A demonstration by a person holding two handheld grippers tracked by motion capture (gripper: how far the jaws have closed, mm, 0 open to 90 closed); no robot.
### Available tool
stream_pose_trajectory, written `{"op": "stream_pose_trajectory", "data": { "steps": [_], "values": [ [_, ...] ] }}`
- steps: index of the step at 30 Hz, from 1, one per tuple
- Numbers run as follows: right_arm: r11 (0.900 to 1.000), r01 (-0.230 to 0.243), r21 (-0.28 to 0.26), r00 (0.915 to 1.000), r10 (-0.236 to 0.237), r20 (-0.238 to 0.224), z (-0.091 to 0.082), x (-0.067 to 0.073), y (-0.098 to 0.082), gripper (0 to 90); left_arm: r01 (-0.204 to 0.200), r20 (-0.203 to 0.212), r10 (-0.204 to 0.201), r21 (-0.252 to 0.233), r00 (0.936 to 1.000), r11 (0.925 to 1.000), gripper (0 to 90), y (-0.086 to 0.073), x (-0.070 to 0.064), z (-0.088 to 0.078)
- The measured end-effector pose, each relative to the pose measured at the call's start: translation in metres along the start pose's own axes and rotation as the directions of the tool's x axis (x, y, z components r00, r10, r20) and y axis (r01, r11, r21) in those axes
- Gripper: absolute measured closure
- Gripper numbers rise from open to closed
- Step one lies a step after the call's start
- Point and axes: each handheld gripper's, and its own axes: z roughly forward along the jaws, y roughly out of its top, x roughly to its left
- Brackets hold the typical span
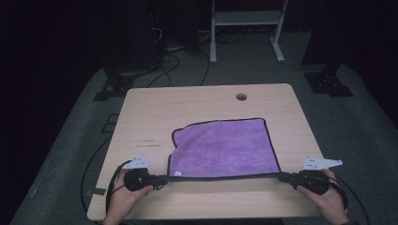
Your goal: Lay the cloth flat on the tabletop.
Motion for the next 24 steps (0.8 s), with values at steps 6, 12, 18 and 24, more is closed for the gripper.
{"op": "stream_pose_trajectory", "data": {
  "steps": [6,12,18,24],
  "values": [
    [0.998,-0.003,0.067,0.9998,0.004,-0.017,0.001,0.003,-0.014,84.0,-0.013,-0.011,0.014,0.089,0.9998,0.9959,84.6,-0.013,-0.013,0.01],
    [1.0,0.004,-0.007,0.9973,-0.005,-0.073,-0.003,0.004,-0.011,63.2,-0.033,-0.021,0.033,0.013,0.9992,0.9994,63.6,-0.006,-0.014,0.0],
    [0.994,0.007,-0.109,0.9974,-0.015,-0.071,-0.014,-0.002,-0.001,56.2,-0.037,-0.052,0.034,-0.06,0.9981,0.9975,54.6,0.01,-0.005,-0.01],
    [0.995,0.012,-0.098,0.9999,-0.012,-0.004,0.002,-0.015,0.01,52.8,-0.033,-0.126,0.021,-0.095,0.9918,0.9949,59.1,0.039,0.024,-0.004]
  ]
}}
